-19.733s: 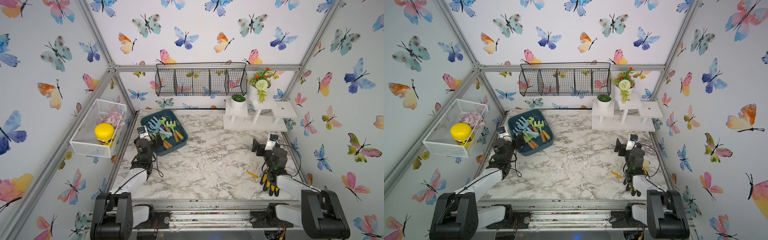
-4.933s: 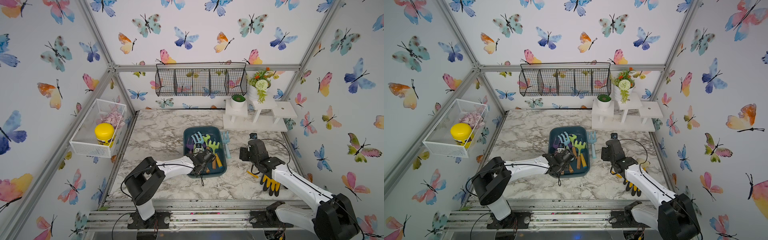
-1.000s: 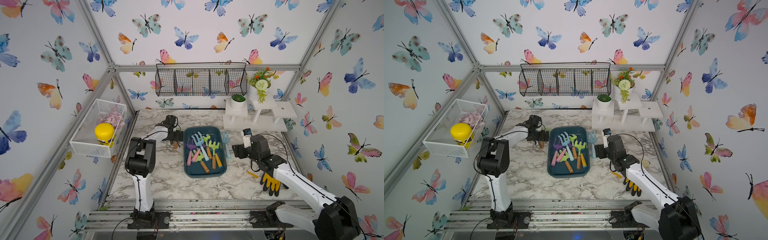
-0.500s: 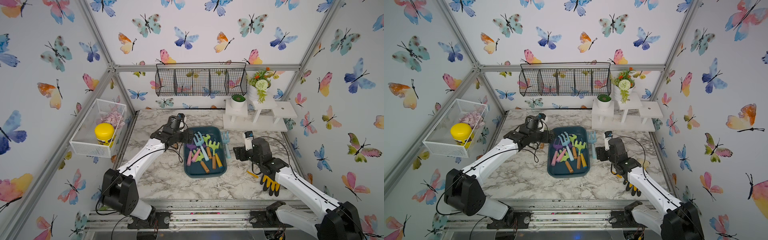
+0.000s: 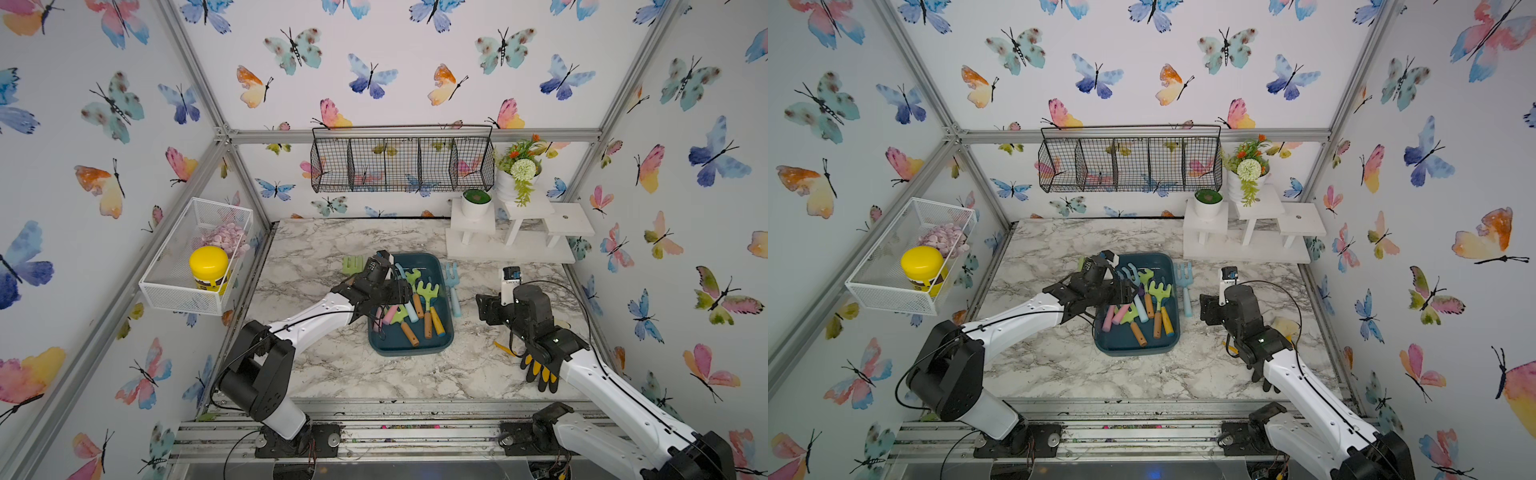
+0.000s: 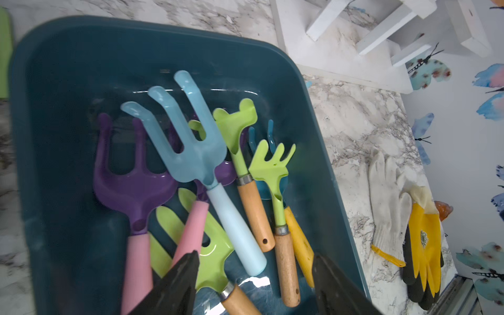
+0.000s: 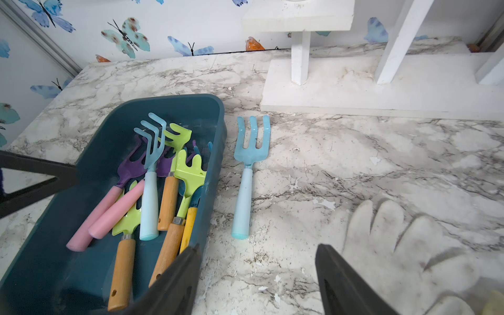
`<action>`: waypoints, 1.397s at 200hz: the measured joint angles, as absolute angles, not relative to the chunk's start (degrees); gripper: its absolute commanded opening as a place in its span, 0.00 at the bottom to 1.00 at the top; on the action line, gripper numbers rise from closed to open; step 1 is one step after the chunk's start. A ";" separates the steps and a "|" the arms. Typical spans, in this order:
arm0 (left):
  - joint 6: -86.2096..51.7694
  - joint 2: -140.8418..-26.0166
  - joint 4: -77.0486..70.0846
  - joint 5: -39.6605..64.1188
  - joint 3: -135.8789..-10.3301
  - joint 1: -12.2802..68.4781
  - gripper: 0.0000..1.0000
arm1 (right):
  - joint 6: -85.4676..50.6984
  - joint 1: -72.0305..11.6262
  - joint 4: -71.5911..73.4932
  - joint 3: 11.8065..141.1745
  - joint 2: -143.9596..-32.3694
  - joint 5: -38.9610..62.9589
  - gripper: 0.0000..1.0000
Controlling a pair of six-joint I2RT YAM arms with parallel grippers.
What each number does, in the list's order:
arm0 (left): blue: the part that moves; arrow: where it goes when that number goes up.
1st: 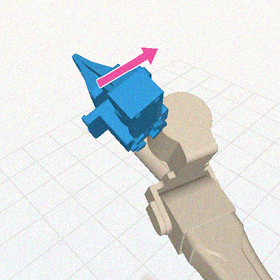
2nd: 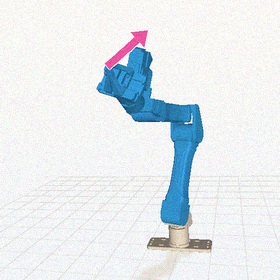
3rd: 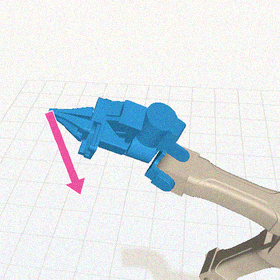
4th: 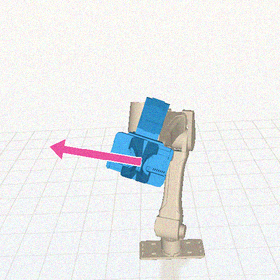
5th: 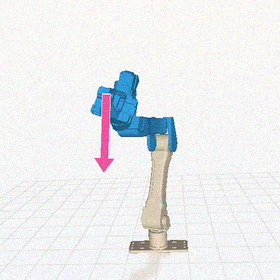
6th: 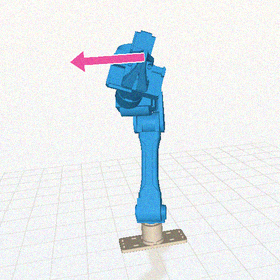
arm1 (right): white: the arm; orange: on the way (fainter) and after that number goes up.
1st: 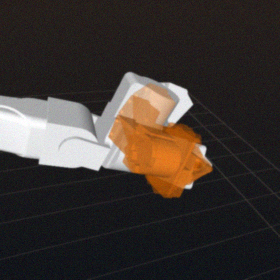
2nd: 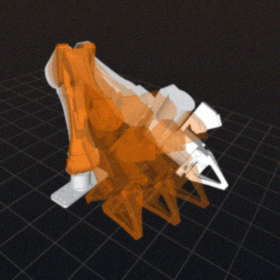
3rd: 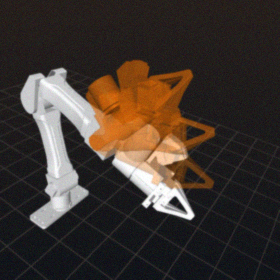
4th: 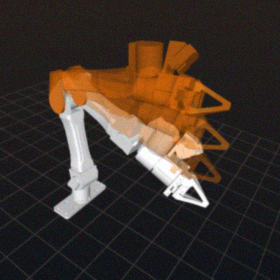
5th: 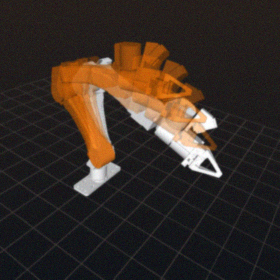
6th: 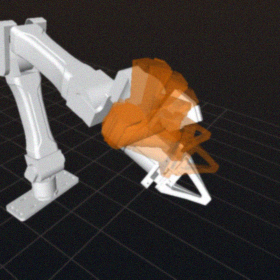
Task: Take the hand rake out of the storage box
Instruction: Pick up the rake from the storage box.
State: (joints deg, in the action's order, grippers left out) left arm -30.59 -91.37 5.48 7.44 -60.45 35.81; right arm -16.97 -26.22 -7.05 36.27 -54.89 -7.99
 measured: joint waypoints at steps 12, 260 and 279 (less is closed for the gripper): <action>-31.55 -92.40 4.49 7.11 -60.42 36.91 0.65 | -17.15 -26.22 -6.92 36.27 -54.87 -8.19 0.72; -38.57 -107.24 -1.80 0.89 -61.19 39.51 0.48 | -20.36 -26.22 -8.56 30.00 -45.08 -3.55 0.71; -38.57 -107.90 -1.89 0.40 -62.06 39.51 0.47 | -20.38 -26.22 -8.56 30.00 -45.08 -3.55 0.71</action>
